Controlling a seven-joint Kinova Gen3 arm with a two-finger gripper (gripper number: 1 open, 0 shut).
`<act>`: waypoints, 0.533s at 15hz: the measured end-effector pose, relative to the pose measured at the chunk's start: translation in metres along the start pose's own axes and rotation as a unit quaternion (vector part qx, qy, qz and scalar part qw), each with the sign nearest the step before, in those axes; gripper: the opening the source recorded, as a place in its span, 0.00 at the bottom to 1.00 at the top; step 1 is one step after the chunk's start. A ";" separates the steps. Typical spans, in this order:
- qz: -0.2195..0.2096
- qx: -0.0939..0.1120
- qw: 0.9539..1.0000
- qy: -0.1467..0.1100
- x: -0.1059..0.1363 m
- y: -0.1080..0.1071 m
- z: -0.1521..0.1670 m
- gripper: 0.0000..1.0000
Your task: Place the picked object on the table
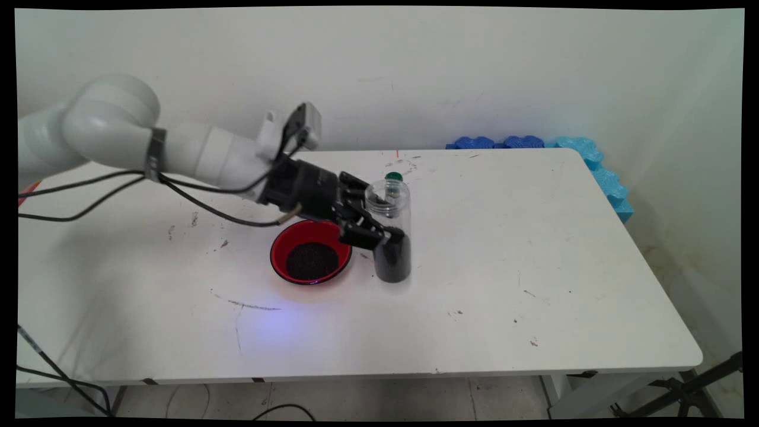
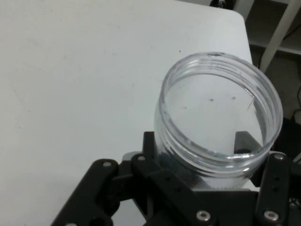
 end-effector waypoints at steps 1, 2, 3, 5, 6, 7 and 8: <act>0.000 0.001 1.000 -0.002 -0.004 0.000 0.007 0.00; -0.001 0.002 1.000 -0.003 -0.007 0.000 0.014 0.00; -0.001 0.004 1.000 -0.005 -0.010 0.000 0.019 0.00; -0.002 0.006 1.000 -0.007 -0.014 0.000 0.026 0.00; -0.002 0.007 1.000 -0.008 -0.017 0.000 0.031 0.00; -0.002 0.008 1.000 -0.009 -0.019 0.000 0.034 0.00; -0.003 0.008 1.000 -0.011 -0.021 0.000 0.038 0.00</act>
